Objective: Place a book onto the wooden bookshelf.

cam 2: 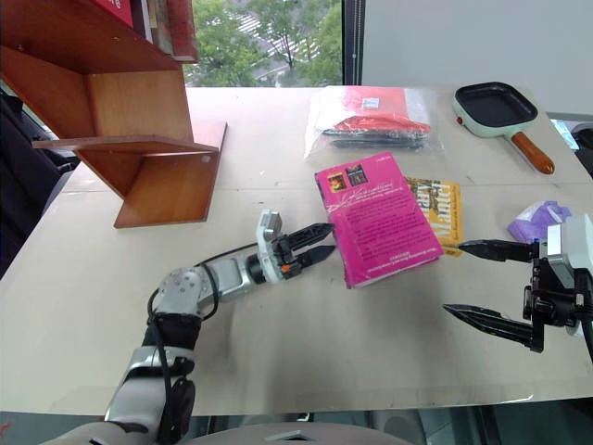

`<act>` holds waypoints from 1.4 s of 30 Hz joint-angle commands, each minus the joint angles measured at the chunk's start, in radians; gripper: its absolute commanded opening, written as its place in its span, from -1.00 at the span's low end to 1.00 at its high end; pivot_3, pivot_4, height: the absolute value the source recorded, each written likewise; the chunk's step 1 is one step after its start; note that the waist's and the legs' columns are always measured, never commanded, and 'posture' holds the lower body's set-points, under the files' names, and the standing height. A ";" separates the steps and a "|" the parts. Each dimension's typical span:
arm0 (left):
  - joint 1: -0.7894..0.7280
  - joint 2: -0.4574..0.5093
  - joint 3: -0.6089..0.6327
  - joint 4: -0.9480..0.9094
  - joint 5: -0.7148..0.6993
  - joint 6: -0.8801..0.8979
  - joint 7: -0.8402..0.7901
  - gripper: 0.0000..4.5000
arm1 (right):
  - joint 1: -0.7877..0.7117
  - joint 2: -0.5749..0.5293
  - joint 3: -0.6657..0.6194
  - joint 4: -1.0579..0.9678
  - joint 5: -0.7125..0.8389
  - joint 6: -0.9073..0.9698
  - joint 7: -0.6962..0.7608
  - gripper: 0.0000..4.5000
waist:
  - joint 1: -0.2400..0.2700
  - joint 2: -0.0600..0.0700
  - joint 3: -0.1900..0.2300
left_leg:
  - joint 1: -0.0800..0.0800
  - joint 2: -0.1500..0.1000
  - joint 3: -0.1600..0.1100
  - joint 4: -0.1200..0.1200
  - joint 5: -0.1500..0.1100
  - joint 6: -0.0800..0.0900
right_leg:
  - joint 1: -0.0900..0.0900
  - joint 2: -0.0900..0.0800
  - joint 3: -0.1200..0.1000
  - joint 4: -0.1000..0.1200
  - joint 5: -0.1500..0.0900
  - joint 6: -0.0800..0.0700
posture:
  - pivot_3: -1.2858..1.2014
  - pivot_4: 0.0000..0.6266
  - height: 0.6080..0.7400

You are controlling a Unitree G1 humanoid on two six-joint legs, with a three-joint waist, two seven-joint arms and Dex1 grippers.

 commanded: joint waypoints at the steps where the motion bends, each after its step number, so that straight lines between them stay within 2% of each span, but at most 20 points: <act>1: -0.046 -0.027 -0.046 0.128 0.123 0.035 -0.100 1.00 | 0.018 0.015 -0.061 -0.042 0.043 -0.009 -0.027 0.99 | 0.002 0.000 -0.001 | 0.001 0.000 -0.001 0.000 0.000 0.000 | 0.001 0.000 0.000 0.000 0.000 0.000 | 0.03 -0.52 0.92; 5: -0.115 -0.084 -0.022 0.248 0.220 -0.003 -0.154 1.00 | 0.033 0.029 -0.078 -0.061 0.073 -0.009 -0.060 0.99 | 0.012 0.002 -0.003 | 0.001 -0.003 -0.003 0.000 0.001 0.001 | 0.003 -0.002 -0.002 0.000 0.000 0.000 | 0.03 -0.52 0.92; 12: -0.134 -0.155 -0.012 0.247 0.333 0.003 -0.212 1.00 | 0.060 0.034 -0.077 -0.051 0.057 -0.025 -0.095 0.99 | 0.022 0.002 -0.006 | 0.003 -0.005 -0.004 0.000 0.001 0.002 | 0.006 -0.010 0.000 -0.003 0.000 0.001 | 0.03 -0.52 0.92; 13: -0.135 -0.163 -0.003 0.244 0.339 0.007 -0.209 0.82 | 0.060 0.033 -0.072 -0.049 0.052 -0.029 -0.098 1.00 | 0.025 0.003 -0.006 | 0.002 -0.005 -0.004 0.000 0.001 0.002 | 0.006 -0.011 -0.001 -0.003 0.000 0.001 | 0.03 -0.52 0.92; 14: -0.135 -0.171 0.004 0.239 0.345 0.009 -0.206 0.76 | 0.058 0.033 -0.066 -0.045 0.048 -0.034 -0.100 1.00 | 0.026 0.003 -0.006 | 0.002 -0.005 -0.005 0.000 0.001 0.002 | 0.006 -0.011 -0.002 -0.004 0.000 0.001 | 0.03 -0.52 0.92; 16: -0.134 -0.185 0.022 0.230 0.352 0.017 -0.204 0.45 | 0.056 0.032 -0.058 -0.040 0.042 -0.041 -0.100 1.00 | 0.027 0.003 -0.006 | 0.000 -0.006 -0.008 0.000 0.001 0.002 | 0.006 -0.012 -0.004 -0.005 0.000 0.002 | 0.03 -0.52 0.92; 20: -0.118 -0.210 0.055 0.186 0.355 0.053 -0.196 -0.50 | 0.042 0.030 -0.039 -0.031 0.031 -0.053 -0.104 1.00 | 0.027 0.003 -0.006 | -0.002 -0.007 -0.012 0.000 0.001 0.002 | 0.006 -0.013 -0.007 -0.005 0.000 0.002 | 0.03 -0.52 0.92; 23: -0.084 -0.219 0.076 0.115 0.347 0.087 -0.182 -0.99 | 0.025 0.027 -0.024 -0.018 0.022 -0.060 -0.105 1.00 | 0.026 0.003 -0.006 | -0.003 -0.007 -0.013 0.000 0.001 0.002 | 0.006 -0.013 -0.008 -0.006 0.000 0.002 | 0.03 -0.52 0.92; 26: -0.033 -0.217 0.106 -0.033 0.316 0.107 -0.157 -1.00 | 0.011 0.026 -0.004 0.000 0.010 -0.071 -0.102 1.00 | 0.023 0.002 -0.006 | -0.003 -0.007 -0.012 0.000 0.001 0.002 | 0.005 -0.014 -0.008 -0.008 0.000 0.002 | 0.03 -0.52 0.92; 30: 0.042 -0.175 0.098 -0.386 0.317 0.036 -0.136 -1.00 | -0.018 0.026 0.031 0.030 0.000 -0.086 -0.101 1.00 | 0.017 0.000 -0.004 | -0.006 -0.006 -0.012 -0.003 0.003 -0.003 | 0.002 -0.014 -0.008 -0.009 0.000 0.003 | 0.03 -0.52 0.92; 32: 0.069 -0.117 0.065 -0.581 0.366 -0.041 -0.143 -1.00 | -0.054 0.028 0.058 0.065 -0.002 -0.094 -0.104 1.00 | 0.013 -0.002 -0.002 | -0.010 -0.006 -0.012 -0.003 0.004 -0.004 | -0.002 -0.014 -0.008 -0.009 0.000 0.002 | 0.03 -0.52 0.92; 34: 0.078 0.050 -0.046 -0.805 0.583 -0.221 -0.160 -1.00 | -0.125 0.031 0.108 0.145 -0.013 -0.107 -0.102 1.00 | 0.009 -0.004 -0.001 | -0.014 -0.005 -0.013 -0.003 0.005 -0.006 | -0.007 -0.014 -0.008 -0.007 0.000 0.002 | 0.03 -0.52 0.92; 36: 0.080 0.158 -0.120 -0.913 0.726 -0.344 -0.158 -1.00 | -0.169 0.028 0.136 0.206 -0.025 -0.116 -0.085 1.00 | 0.004 -0.004 0.000 | -0.015 -0.006 -0.012 -0.005 0.006 -0.008 | -0.009 -0.014 -0.007 -0.007 0.001 0.001 | 0.03 -0.52 0.92; 40: 0.072 0.274 -0.101 -1.063 0.865 -0.457 -0.098 -1.00 | -0.314 0.024 0.239 0.352 -0.068 -0.163 -0.027 1.00 | 0.009 -0.003 0.001 | -0.014 -0.007 -0.011 -0.007 0.006 -0.007 | -0.008 -0.016 -0.006 -0.009 0.001 0.001 | 0.03 -0.52 0.92; 42: 0.077 0.370 -0.097 -1.126 1.052 -0.583 -0.052 -1.00 | -0.427 0.041 0.315 0.433 -0.085 -0.173 -0.002 1.00 | -0.004 -0.004 0.004 | -0.014 -0.007 -0.011 -0.007 0.006 -0.006 | -0.008 -0.015 -0.006 -0.010 0.001 0.001 | 0.03 -0.52 0.92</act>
